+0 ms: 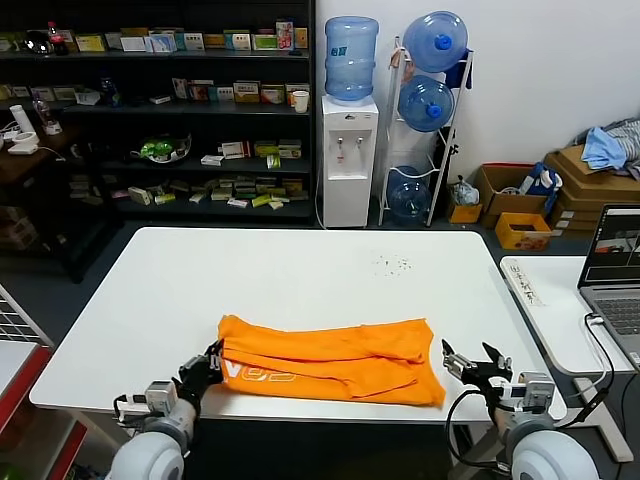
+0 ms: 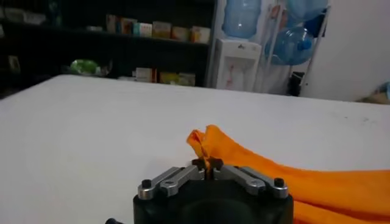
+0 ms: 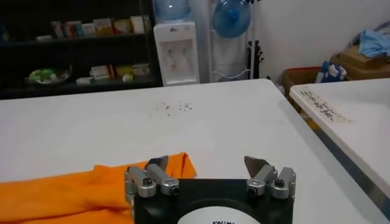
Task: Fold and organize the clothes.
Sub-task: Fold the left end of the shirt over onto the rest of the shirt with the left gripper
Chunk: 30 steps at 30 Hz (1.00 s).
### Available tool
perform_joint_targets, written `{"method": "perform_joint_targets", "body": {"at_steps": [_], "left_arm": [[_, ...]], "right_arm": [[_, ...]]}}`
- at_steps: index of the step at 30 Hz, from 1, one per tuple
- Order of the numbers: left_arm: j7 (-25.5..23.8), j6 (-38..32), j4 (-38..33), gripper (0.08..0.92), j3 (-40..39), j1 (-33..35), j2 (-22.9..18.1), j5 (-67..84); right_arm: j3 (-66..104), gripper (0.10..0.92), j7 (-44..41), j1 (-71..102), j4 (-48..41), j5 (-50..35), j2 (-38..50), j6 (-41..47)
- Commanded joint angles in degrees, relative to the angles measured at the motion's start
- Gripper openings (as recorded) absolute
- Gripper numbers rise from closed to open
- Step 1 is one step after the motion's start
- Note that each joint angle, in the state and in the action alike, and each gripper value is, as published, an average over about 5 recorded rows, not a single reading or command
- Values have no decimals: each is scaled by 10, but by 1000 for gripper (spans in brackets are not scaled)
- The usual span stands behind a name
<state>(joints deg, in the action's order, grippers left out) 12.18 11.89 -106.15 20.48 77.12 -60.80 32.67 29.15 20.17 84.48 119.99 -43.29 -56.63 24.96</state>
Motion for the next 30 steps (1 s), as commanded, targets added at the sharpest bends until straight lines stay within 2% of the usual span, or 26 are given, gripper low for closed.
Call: {"method": "perform_joint_targets", "body": {"at_steps": [1, 4, 7, 12, 16, 18, 22, 26, 30], "left_arm": [[-18, 15, -5, 128, 106, -3, 129, -6], [-29, 14, 32, 128, 142, 10, 177, -27], [-42, 6, 92, 128, 171, 17, 204, -74], [-56, -19, 173, 128, 204, 11, 221, -146], [-52, -28, 185, 128, 204, 6, 214, -173], [-47, -30, 162, 128, 196, 12, 204, -162], [-24, 3, 35, 128, 157, 44, 174, -47], [35, 69, -97, 128, 94, 59, 122, 118], [89, 111, -161, 128, 32, 33, 62, 236]], "right_arm": [[-13, 823, -1, -22, -6, 3, -3, -3], [-20, 823, -1, -31, -9, 4, -5, -4], [-26, 823, -1, -39, -12, 5, -7, -5], [-31, 823, -3, -44, -16, 7, -8, -8], [-31, 823, -4, -44, -17, 11, -10, -9], [-31, 823, -4, -43, -17, 13, -12, -9], [-33, 823, -2, -41, -20, 21, -18, -8], [-34, 823, 1, -39, -24, 28, -25, -6], [-29, 823, 4, -33, -28, 31, -29, -4]]}}
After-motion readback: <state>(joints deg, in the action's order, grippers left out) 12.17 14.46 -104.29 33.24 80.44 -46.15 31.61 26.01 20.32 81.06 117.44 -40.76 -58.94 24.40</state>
